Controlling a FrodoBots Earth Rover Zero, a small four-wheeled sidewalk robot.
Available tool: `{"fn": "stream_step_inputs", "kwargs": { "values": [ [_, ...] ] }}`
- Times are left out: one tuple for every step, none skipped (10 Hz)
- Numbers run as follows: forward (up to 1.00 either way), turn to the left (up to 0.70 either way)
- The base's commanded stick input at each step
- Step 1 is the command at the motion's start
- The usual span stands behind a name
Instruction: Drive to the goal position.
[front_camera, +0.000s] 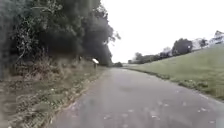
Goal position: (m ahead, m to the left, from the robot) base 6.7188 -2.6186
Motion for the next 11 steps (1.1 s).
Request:
{"fn": "stream_step_inputs", "kwargs": {
  "values": [
    [1.0, 0.0],
    [1.0, 0.0],
    [1.0, 0.0],
    [1.0, 0.0],
    [1.0, 0.0],
    [1.0, 0.0],
    [1.0, 0.0],
    [1.0, 0.0],
    [1.0, -0.17],
    [1.0, -0.38],
    [1.0, -0.4]
  ]
}}
